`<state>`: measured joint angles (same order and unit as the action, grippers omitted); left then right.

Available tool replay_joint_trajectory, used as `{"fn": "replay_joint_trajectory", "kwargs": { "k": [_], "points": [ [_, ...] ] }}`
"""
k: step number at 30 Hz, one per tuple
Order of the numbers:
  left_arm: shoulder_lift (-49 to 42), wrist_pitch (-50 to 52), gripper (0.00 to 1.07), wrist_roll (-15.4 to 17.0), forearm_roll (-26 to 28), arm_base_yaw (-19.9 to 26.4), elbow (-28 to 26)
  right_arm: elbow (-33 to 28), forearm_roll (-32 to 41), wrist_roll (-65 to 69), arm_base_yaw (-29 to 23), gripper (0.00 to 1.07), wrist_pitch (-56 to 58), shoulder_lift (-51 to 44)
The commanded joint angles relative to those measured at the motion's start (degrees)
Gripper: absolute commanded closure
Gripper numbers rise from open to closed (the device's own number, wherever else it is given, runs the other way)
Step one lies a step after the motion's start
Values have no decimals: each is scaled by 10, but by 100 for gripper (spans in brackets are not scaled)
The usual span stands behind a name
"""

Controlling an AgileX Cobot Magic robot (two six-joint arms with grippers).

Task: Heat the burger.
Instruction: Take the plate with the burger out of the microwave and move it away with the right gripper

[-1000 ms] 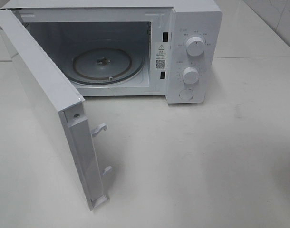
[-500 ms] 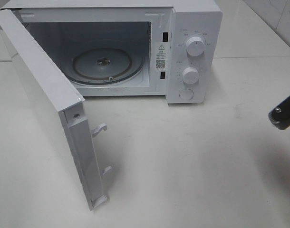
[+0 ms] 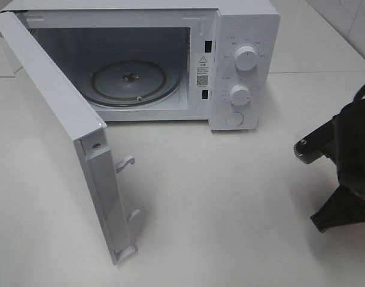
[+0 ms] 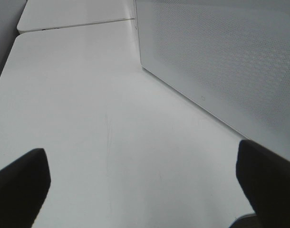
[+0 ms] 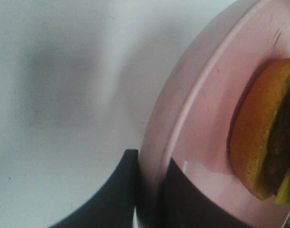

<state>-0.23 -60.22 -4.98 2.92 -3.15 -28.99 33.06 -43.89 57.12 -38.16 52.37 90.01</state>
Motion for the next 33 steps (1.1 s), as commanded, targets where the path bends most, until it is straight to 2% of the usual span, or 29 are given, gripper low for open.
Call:
{"fn": "replay_joint_trajectory", "kwargs": {
  "k": [1,9,18,24,25,26,28,33],
  "points": [
    [-13,7,6,2,-1,1,2,3,-48,41,1,105,13,55],
    [-13,7,6,2,-1,1,2,3,-93,150,1,103,5,129],
    [-13,7,6,2,-1,1,2,3,-104,171,1,98,4,167],
    [-13,7,6,2,-1,1,2,3,-93,168,1,84,1,170],
    [-13,7,6,2,-1,1,2,3,-86,159,-1,75,1,162],
    [-13,7,6,2,-1,1,2,3,-86,159,-1,75,1,162],
    [-13,7,6,2,-1,1,2,3,-68,127,-1,65,-4,140],
    [-13,7,6,2,-1,1,2,18,-13,50,-1,57,-7,82]
  ]
}}
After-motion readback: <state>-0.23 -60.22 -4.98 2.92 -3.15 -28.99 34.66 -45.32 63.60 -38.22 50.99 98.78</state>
